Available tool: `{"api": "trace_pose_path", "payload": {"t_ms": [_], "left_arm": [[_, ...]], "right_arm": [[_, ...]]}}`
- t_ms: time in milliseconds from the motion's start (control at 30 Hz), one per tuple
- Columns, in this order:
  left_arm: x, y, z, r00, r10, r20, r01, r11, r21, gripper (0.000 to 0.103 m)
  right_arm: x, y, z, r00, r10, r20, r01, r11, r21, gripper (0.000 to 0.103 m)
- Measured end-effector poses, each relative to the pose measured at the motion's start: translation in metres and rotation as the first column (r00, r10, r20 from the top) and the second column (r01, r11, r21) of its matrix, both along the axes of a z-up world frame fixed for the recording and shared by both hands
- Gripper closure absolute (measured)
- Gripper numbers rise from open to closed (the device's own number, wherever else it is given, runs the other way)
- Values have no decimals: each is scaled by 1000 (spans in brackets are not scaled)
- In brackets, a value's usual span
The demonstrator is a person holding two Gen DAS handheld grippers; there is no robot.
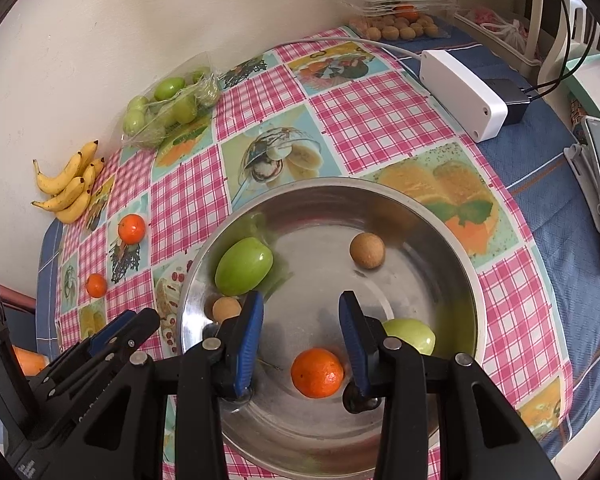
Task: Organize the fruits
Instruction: 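Lower into the bowl and open both grippers to release kiwi and mango, then withdraw both open grippers from the bowl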
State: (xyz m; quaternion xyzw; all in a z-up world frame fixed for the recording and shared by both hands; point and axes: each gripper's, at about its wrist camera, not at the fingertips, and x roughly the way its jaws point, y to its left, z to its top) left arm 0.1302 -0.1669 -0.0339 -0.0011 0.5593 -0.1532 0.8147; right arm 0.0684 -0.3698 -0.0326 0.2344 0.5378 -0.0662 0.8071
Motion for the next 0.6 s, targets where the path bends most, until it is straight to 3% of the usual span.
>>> {"api": "trace_pose_path", "payload": {"t_ms": [67, 133, 200, 233, 600], "left_arm": [[1, 4, -3, 1000, 18, -15, -18, 1000, 0, 43], [1, 7, -4, 999, 32, -26, -32, 1000, 1, 39], [3, 10, -6, 998, 41, -36, -41, 999, 6, 29], [3, 11, -8, 998, 50, -42, -49, 999, 11, 26], [7, 28, -21, 986, 141, -85, -139, 990, 29, 0]], "right_arm": [[0, 1, 0, 1000, 4, -4, -4, 1000, -8, 63], [1, 1, -1, 1000, 7, -10, -8, 1000, -17, 61], [1, 1, -2, 1000, 8, -17, -8, 1000, -27, 47], [1, 2, -3, 1000, 6, -19, -7, 999, -32, 38], [3, 3, -8, 999, 12, -45, -14, 998, -56, 22]]}}
